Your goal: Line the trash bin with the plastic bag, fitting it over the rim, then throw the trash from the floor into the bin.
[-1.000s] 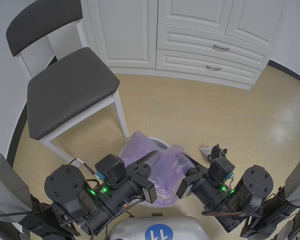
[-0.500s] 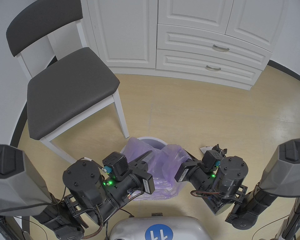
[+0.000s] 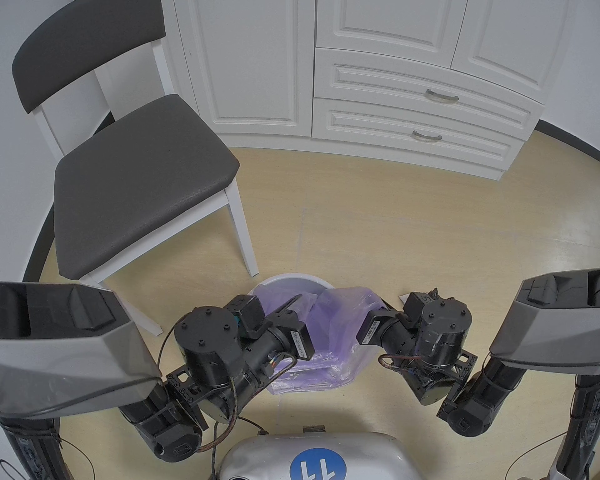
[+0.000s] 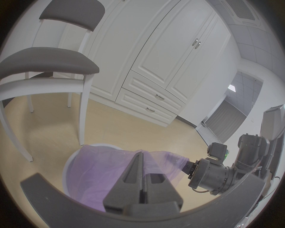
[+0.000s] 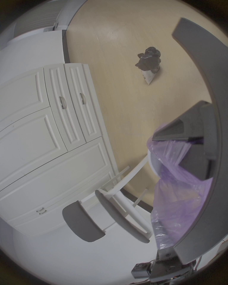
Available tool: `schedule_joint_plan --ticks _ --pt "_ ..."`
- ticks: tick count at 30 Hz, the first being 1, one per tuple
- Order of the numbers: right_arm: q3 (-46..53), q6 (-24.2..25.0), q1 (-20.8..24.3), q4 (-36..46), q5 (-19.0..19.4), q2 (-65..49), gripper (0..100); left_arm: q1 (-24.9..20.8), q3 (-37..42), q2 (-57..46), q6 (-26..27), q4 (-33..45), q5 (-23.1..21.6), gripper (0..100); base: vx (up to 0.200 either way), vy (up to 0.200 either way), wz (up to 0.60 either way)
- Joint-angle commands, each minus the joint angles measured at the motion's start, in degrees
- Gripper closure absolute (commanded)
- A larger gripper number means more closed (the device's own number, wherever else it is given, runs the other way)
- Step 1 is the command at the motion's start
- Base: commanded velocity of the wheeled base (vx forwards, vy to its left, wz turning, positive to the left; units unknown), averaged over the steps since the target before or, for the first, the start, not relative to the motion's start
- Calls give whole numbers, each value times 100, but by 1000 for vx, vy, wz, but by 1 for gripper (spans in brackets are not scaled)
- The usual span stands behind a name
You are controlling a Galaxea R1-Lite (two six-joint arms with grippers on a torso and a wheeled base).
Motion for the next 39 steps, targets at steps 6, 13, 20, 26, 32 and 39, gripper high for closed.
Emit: schedule_joint_plan --ticks 6,13,20,26,32,39 --pt "-244 203 -87 456 -21 -284 100 -23 -140 479 -72 -5 -3 100 0 0 0" --pt "-315 220 -87 465 -56 -398 100 170 -501 874 -520 -5 -12 100 0 0 0" --pt "-438 370 -96 456 -65 -372 100 645 -870 1305 -529 -5 -12 100 0 0 0" --pt "-658 502 -114 456 -215 -354 100 917 -958 1314 -564 -5 -12 100 0 0 0" --pt "-719 484 -333 473 -276 -398 100 1559 -1054 1138 -555 3 -240 100 0 0 0" --pt "-816 440 -509 746 -294 -214 100 1928 -764 663 -467 285 -618 100 0 0 0"
